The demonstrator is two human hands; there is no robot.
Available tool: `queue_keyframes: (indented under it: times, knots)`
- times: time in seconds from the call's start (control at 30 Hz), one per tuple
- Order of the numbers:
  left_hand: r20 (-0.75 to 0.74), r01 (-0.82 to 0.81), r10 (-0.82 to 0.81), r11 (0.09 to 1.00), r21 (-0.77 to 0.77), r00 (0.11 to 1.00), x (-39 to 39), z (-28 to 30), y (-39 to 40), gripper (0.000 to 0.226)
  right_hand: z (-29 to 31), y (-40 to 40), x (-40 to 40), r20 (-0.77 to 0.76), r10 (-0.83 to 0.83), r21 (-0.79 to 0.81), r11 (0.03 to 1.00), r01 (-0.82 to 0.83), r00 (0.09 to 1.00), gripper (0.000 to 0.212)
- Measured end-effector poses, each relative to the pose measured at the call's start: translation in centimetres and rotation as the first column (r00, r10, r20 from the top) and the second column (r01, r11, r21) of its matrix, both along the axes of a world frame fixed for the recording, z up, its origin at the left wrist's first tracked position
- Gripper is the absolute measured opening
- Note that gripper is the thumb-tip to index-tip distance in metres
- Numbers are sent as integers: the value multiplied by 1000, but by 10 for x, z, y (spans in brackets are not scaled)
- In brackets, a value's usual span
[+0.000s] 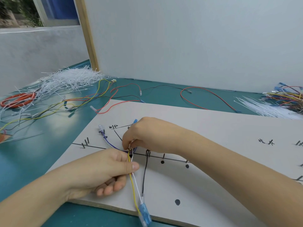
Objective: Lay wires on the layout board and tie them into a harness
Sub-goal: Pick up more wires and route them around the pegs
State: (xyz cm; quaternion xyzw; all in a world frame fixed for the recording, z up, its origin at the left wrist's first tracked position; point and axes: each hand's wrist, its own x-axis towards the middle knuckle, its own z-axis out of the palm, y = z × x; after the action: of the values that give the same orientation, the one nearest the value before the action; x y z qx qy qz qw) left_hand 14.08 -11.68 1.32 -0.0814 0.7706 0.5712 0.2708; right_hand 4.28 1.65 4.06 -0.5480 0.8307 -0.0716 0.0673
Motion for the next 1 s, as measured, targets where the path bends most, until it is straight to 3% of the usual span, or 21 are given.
queue_keyframes:
  times: [0.33,0.63,0.73,0.87,1.0]
  knots:
    - [-10,-121,124,980,158,992,2,0,-4,47,-7,4,2,-19,51,16,999,-51,998,25]
    - [-4,-151,155,970,188,988,5,-4,-7,38,0,6,2,-10,60,4,998,-60,998,22]
    - [4,-230,236,943,242,972,9,-2,-7,18,1,7,4,-45,73,22,997,-72,996,21]
    - [-164,-234,238,971,43,957,12,-9,-6,19,1,6,6,-101,116,35,993,-113,988,18]
    - [-270,-241,237,970,20,933,15,-9,-4,31,1,8,9,-113,90,15,996,-89,990,18]
